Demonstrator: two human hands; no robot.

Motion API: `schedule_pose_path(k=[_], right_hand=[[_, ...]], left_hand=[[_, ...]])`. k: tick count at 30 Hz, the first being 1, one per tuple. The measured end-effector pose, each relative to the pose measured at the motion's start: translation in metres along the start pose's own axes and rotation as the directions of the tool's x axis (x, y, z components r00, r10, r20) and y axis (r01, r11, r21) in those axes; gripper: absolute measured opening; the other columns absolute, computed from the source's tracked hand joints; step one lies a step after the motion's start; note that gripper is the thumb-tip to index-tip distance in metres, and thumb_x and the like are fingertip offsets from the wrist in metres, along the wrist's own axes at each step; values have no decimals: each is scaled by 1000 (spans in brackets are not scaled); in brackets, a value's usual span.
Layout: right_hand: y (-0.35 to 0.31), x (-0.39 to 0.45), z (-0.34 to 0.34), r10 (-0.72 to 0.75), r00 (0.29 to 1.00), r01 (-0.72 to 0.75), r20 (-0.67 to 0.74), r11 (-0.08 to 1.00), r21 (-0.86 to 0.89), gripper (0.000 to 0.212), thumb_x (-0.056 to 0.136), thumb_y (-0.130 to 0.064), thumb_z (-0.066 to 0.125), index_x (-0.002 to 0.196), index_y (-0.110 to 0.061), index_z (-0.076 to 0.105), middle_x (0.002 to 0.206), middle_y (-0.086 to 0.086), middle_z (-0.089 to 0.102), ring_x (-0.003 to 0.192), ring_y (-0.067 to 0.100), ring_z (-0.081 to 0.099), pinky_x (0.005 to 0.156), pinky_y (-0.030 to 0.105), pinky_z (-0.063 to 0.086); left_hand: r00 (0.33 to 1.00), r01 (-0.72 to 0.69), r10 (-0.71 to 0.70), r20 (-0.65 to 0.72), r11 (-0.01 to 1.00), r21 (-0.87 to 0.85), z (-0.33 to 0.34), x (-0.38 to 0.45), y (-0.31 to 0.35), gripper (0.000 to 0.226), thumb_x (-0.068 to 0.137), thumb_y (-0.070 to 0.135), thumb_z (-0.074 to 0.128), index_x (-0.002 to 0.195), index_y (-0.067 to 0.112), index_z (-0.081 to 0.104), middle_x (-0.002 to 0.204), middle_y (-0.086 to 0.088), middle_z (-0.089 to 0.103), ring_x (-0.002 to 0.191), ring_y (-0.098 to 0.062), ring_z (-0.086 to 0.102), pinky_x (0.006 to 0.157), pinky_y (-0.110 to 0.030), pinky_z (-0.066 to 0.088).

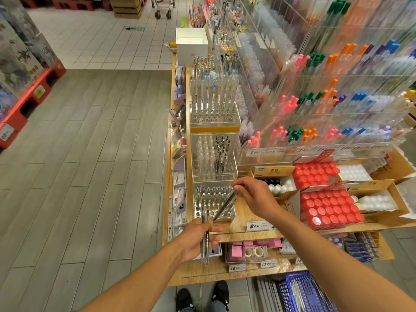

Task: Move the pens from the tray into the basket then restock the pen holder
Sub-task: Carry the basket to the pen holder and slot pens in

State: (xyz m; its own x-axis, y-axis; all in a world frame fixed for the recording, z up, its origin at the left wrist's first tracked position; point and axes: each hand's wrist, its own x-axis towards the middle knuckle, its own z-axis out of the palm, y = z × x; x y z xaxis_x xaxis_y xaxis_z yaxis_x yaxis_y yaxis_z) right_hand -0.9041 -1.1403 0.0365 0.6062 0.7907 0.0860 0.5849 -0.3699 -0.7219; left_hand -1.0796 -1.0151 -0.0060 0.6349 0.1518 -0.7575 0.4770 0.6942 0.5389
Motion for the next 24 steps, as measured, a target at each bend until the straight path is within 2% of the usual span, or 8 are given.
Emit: schedule_pose_path(k=[4, 10, 14, 18, 24], right_hand=[[-1, 1, -1, -90, 996, 86, -21, 985, -146, 20, 98, -19, 55, 111, -8, 67, 101, 2, 68, 92, 16, 63, 79, 23, 46], [3, 0, 5, -159, 981, 189, 111, 915, -355, 26, 100, -22, 50, 115, -8, 66, 110, 4, 67, 96, 19, 64, 82, 29, 53], [8, -1, 14, -168, 973, 220, 158, 888, -403, 25, 98, -21, 55, 116, -9, 67, 109, 4, 68, 95, 21, 65, 80, 31, 55], [8, 6, 17, -225, 958, 280, 176, 861, -425, 19, 93, -18, 62, 105, -5, 70, 98, 7, 69, 86, 23, 67, 74, 35, 58], [15, 11, 25, -194, 936, 311, 292, 845, -435, 20, 94, -16, 60, 109, -7, 70, 102, 2, 63, 94, 19, 62, 79, 31, 55]], left_hand=[[999, -9, 10, -33, 1000, 19, -5, 3, -1, 22, 102, 2, 46, 125, 1, 48, 120, -27, 65, 62, -21, 62, 55, -29, 57], [999, -20, 20, -44, 1000, 16, -9, 4, -3, 20, 103, 2, 45, 122, 1, 50, 121, -28, 63, 62, -22, 62, 56, -30, 57], [999, -23, 24, -43, 1000, 21, -9, 3, -3, 19, 102, 2, 45, 121, 1, 50, 117, -27, 65, 62, -22, 62, 56, -30, 57], [998, -22, 23, -52, 1000, 22, -10, 2, -2, 19, 102, 2, 46, 120, 2, 52, 116, -27, 66, 63, -22, 63, 57, -30, 58], [998, -28, 30, -59, 999, 38, -8, -1, -1, 21, 101, 4, 51, 121, 1, 54, 110, -23, 70, 64, -22, 64, 59, -30, 58]])
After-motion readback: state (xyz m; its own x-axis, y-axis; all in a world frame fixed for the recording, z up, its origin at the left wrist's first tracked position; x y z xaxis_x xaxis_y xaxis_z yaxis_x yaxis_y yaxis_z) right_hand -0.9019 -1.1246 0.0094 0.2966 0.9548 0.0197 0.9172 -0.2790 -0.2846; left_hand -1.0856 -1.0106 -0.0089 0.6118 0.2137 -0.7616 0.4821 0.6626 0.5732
